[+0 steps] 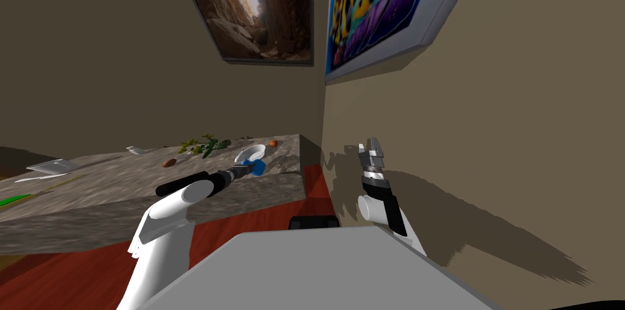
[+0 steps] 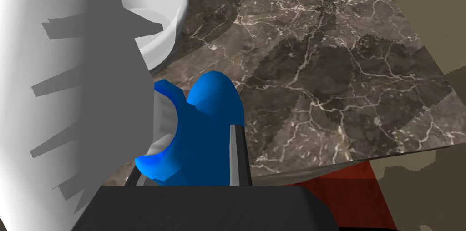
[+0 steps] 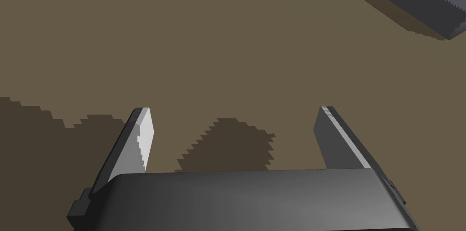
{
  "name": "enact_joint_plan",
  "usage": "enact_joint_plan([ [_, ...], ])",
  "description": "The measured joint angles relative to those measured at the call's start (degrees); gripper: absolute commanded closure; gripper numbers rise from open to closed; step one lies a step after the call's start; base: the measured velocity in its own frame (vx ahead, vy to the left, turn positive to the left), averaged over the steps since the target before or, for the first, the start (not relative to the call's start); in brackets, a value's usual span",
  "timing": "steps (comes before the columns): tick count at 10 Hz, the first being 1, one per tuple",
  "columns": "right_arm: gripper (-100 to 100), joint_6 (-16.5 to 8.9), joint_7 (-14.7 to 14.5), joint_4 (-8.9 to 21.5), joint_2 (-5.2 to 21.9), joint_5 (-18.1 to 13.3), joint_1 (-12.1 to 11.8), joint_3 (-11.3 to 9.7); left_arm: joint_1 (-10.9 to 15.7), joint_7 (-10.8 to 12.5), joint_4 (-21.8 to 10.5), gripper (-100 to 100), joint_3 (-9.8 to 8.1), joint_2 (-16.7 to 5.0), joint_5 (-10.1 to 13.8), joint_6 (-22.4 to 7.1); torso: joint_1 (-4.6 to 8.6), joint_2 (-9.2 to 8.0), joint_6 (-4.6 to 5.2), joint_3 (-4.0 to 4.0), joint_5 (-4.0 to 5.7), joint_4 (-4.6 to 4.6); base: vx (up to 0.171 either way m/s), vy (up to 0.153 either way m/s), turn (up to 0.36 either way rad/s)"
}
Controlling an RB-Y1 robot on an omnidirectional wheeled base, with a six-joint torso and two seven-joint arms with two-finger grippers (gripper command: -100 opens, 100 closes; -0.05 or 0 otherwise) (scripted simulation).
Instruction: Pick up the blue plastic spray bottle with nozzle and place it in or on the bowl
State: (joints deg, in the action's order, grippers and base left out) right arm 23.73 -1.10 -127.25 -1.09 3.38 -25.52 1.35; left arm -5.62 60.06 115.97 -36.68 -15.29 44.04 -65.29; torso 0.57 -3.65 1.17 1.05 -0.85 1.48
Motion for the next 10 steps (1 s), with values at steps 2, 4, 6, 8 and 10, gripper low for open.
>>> enact_joint_plan([
  [2,0,-0.01,0.01,0.0,0.01,0.0,0.01,-0.03,0.95,0.21,-1.33,100,-1.33,-1.15,0.3,-1.88,0.0,0.01,-0.05,-0.06,0.03,0.12,-0.102,0.011,-0.066],
  [4,0,-0.01,0.01,0.0,0.01,0.0,0.01,-0.03,2.87,0.58,-3.11,100,-3.0,-2.71,0.46,-4.21,0.07,0.06,-0.04,-0.12,0.08,0.19,-0.097,0.008,-0.08],
  [6,0,-0.01,0.01,0.0,0.01,0.0,0.01,-0.03,4.81,1.11,-4.76,100,-4.78,-4.27,0.42,-6.38,0.09,0.17,-0.01,-0.19,0.1,0.22,-0.078,0.02,-0.114],
  [8,0,-0.03,0.03,0.02,0.02,-0.01,0.03,-0.1,6.43,1.5,-7.23,100,-6.58,-5.93,0.63,-7.39,0.1,0.35,0.06,-0.29,0.11,0.25,0.002,0.041,-0.142],
  [10,0,-0.08,0.05,0.08,0.03,-0.02,-0.01,-0.18,7.13,3.01,-8.52,100,-8.46,-7.41,0.37,-6.83,0.08,0.81,0.13,-0.49,0.14,0.25,0.126,0.086,-0.165],
])
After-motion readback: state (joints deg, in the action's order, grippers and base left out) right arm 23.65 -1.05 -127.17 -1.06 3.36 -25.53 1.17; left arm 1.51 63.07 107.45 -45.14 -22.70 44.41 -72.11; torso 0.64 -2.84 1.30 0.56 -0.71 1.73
